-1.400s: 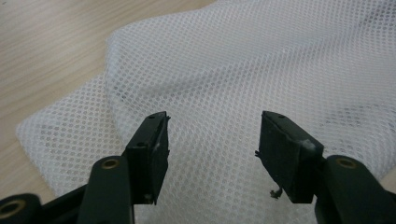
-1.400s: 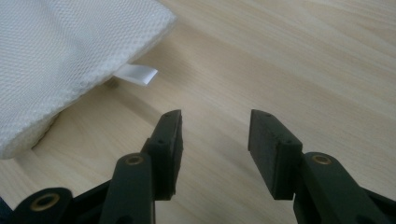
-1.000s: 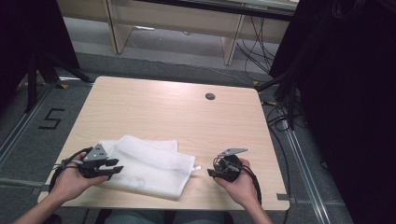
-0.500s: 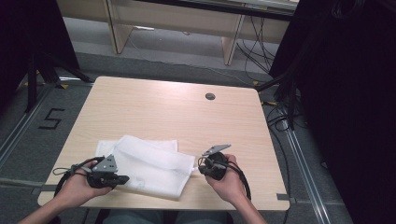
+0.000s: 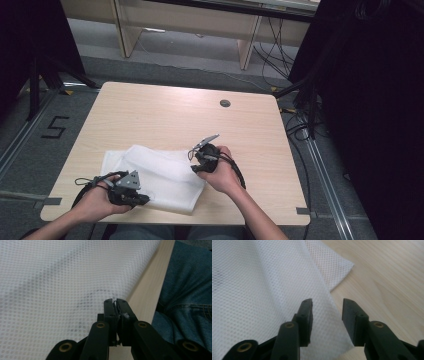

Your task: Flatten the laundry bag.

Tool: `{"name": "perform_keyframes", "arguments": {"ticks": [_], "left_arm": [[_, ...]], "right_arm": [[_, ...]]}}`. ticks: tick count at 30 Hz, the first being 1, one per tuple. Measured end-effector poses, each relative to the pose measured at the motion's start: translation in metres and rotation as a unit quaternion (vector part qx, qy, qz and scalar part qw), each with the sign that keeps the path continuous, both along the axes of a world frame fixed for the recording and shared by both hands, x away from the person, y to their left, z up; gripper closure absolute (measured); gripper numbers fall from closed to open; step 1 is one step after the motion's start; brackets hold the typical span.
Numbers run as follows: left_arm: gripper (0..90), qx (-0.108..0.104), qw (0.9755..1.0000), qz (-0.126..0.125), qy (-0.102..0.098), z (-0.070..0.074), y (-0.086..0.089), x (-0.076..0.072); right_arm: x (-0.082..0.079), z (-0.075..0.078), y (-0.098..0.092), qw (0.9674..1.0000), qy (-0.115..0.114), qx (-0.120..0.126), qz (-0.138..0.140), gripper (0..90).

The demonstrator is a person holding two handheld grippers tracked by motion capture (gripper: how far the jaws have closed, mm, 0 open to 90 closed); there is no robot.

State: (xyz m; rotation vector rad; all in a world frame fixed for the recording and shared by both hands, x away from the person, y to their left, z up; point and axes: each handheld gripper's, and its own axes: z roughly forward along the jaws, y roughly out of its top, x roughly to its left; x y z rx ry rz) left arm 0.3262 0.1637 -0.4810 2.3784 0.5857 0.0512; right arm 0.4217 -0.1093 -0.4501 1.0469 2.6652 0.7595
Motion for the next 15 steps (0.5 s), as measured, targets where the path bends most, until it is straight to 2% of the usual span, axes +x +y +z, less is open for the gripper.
{"name": "perform_keyframes", "arguments": {"ticks": [1,2,6,7,8,10,15], "left_arm": [[85.3,0.0,1.0,0.0,0.0,0.0,0.0,0.0],[84.6,0.004,0.9999,-0.012,0.007,0.002,-0.002,-0.001],[82.2,0.012,0.9997,-0.019,0.01,0.0,-0.005,0.0],[82.0,0.031,0.9991,-0.026,0.009,-0.003,-0.006,0.002],[82.0,0.039,0.9988,-0.028,0.01,-0.004,-0.007,0.003],[81.6,0.041,0.9987,-0.026,0.013,-0.005,-0.009,0.004],[81.3,0.044,0.9985,-0.025,0.019,-0.008,-0.011,0.007]], "right_arm": [[0.0,0.0,0.0,1.0,0.0,0.0,0.0,60.2],[0.005,-0.005,0.005,0.9999,0.013,-0.006,0.008,57.6],[0.014,-0.012,0.011,0.9996,0.019,-0.014,0.016,53.6],[0.02,-0.017,0.014,0.9992,0.028,-0.018,0.024,50.4],[0.022,-0.018,0.017,0.9986,0.037,-0.023,0.029,49.3],[0.027,-0.021,0.021,0.9978,0.042,-0.031,0.042,48.7],[0.034,-0.022,0.031,0.9975,0.046,-0.029,0.046,49.1]]}}
